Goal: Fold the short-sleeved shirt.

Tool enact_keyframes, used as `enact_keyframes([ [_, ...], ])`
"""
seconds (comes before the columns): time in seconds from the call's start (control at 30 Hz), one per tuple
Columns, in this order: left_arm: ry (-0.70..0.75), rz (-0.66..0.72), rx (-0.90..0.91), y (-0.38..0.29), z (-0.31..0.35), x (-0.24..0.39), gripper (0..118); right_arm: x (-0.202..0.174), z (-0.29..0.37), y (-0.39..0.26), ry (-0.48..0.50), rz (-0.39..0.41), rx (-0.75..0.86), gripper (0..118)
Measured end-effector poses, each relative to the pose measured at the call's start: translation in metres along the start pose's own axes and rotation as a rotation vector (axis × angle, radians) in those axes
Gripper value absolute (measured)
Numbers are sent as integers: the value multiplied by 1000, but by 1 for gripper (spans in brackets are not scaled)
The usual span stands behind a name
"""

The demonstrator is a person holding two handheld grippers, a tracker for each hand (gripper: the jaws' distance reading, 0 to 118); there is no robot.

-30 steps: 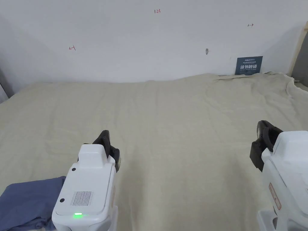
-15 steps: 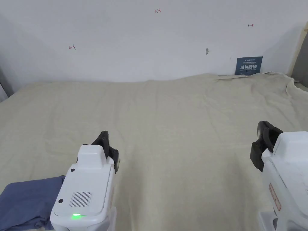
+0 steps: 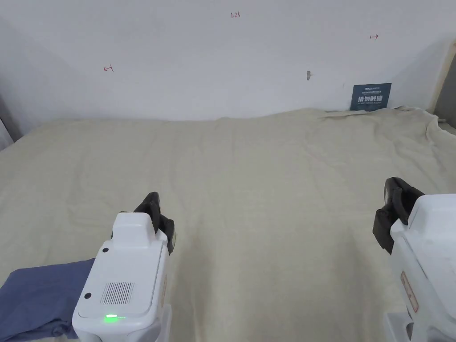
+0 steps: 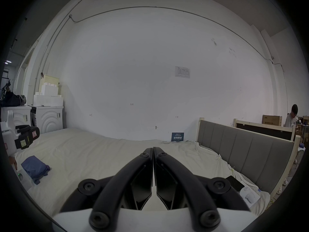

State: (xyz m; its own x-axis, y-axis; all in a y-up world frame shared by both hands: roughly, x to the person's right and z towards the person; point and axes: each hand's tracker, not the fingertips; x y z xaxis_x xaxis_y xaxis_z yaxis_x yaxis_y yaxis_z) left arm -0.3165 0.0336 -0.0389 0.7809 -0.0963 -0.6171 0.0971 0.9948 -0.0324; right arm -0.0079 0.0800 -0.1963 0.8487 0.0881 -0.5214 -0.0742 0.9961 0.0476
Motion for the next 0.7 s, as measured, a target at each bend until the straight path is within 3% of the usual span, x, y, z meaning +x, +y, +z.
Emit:
enact_keyframes([
  [0.07, 3, -6, -5, -1, -1, 0, 17, 1, 0, 0, 3, -8, -4, 21],
  [0.1, -3, -2, -15, 0, -1, -1, 32, 1, 0, 0, -3, -8, -6, 38],
  [0.2, -10, 24, -27, -1, -2, -3, 73, 4, -1, 1, 5, -18, -19, 74],
  [0.23, -10, 30, -28, -2, -3, -4, 83, 4, -1, 1, 3, -21, -19, 82],
  [0.3, -7, 30, -36, -2, -3, -5, 87, 4, -1, 0, -7, -24, -17, 86],
  [0.4, 2, 21, -28, -2, -3, -6, 118, 5, 0, 0, -6, -35, -4, 111],
  [0.7, 6, 3, -1, 2, 0, -5, 118, 6, 1, 2, -4, -49, 14, 114],
])
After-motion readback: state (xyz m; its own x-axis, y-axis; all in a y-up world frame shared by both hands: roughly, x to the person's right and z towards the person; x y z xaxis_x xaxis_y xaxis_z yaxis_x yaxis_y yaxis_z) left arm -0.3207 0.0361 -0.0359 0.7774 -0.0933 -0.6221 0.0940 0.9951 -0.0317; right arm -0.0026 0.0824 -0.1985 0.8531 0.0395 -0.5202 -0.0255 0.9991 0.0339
